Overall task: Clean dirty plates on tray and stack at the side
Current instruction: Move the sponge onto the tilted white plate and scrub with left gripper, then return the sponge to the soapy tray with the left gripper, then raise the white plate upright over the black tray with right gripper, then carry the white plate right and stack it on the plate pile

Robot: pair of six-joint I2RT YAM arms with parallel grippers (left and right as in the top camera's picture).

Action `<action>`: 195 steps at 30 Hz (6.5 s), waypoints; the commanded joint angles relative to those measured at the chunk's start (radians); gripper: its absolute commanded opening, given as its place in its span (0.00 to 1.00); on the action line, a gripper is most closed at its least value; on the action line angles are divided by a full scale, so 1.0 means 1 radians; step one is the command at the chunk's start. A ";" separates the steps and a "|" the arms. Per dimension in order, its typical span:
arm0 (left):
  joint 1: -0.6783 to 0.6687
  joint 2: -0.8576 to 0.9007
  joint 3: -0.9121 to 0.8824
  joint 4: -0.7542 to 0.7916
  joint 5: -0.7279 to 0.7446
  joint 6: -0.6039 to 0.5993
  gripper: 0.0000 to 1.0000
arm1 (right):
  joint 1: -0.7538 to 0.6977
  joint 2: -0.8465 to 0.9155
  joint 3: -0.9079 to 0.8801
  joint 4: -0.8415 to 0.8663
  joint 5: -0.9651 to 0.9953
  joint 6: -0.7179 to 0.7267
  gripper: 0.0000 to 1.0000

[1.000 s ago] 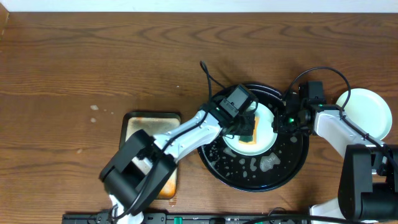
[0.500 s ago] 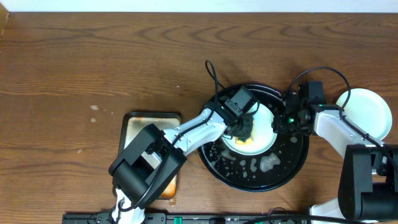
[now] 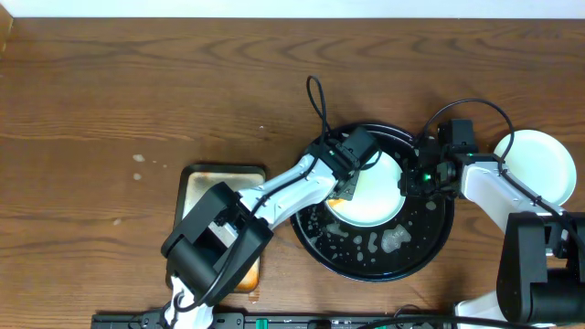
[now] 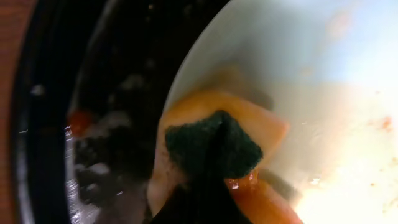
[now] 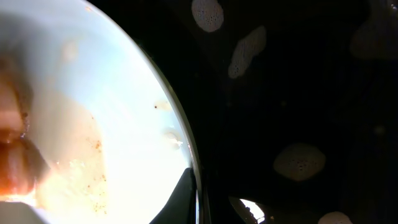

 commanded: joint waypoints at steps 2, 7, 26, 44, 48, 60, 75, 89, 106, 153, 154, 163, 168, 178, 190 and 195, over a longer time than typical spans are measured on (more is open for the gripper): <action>0.018 0.026 0.121 -0.130 -0.109 0.015 0.07 | 0.016 0.051 -0.042 -0.032 0.068 0.012 0.01; 0.019 -0.006 0.237 -0.266 -0.109 -0.058 0.08 | 0.016 0.051 -0.037 -0.031 0.073 0.011 0.01; 0.281 -0.431 0.169 -0.657 -0.109 -0.224 0.08 | 0.024 -0.177 0.045 -0.204 0.216 -0.011 0.01; 0.549 -0.653 -0.410 -0.373 0.020 -0.116 0.08 | 0.200 -0.327 0.159 -0.365 0.608 0.099 0.01; 0.563 -0.653 -0.456 -0.323 0.059 -0.090 0.14 | 0.276 -0.399 0.196 -0.408 0.717 0.106 0.01; 0.562 -0.654 -0.460 -0.303 0.058 -0.066 0.72 | 0.543 -0.505 0.204 -0.499 1.016 0.098 0.01; 0.562 -0.654 -0.460 -0.303 0.058 -0.066 0.84 | 0.814 -0.505 0.204 -0.546 1.361 0.099 0.01; 0.562 -0.654 -0.460 -0.303 0.058 -0.066 0.84 | 0.930 -0.505 0.204 -0.543 1.510 0.101 0.01; 0.562 -0.654 -0.460 -0.303 0.058 -0.066 0.84 | 1.028 -0.505 0.204 -0.539 1.628 0.053 0.01; 0.562 -0.654 -0.460 -0.303 0.058 -0.066 0.85 | 1.016 -0.504 0.204 -0.509 1.624 0.053 0.01; 0.562 -0.654 -0.460 -0.303 0.058 -0.066 0.85 | 1.015 -0.504 0.204 -0.509 1.624 0.053 0.01; 0.562 -0.654 -0.460 -0.303 0.058 -0.066 0.85 | 1.016 -0.504 0.204 -0.509 1.624 0.053 0.01; 0.562 -0.654 -0.460 -0.303 0.058 -0.065 0.84 | 1.016 -0.504 0.204 -0.509 1.624 0.053 0.01; 0.562 -0.654 -0.460 -0.303 0.058 -0.066 0.84 | 1.015 -0.504 0.204 -0.509 1.623 0.057 0.01; 0.562 -0.654 -0.460 -0.303 0.058 -0.066 0.85 | 0.914 -0.504 0.204 -0.509 1.435 0.143 0.01; 0.562 -0.654 -0.460 -0.303 0.058 -0.066 0.85 | 0.723 -0.504 0.204 -0.485 1.220 0.177 0.01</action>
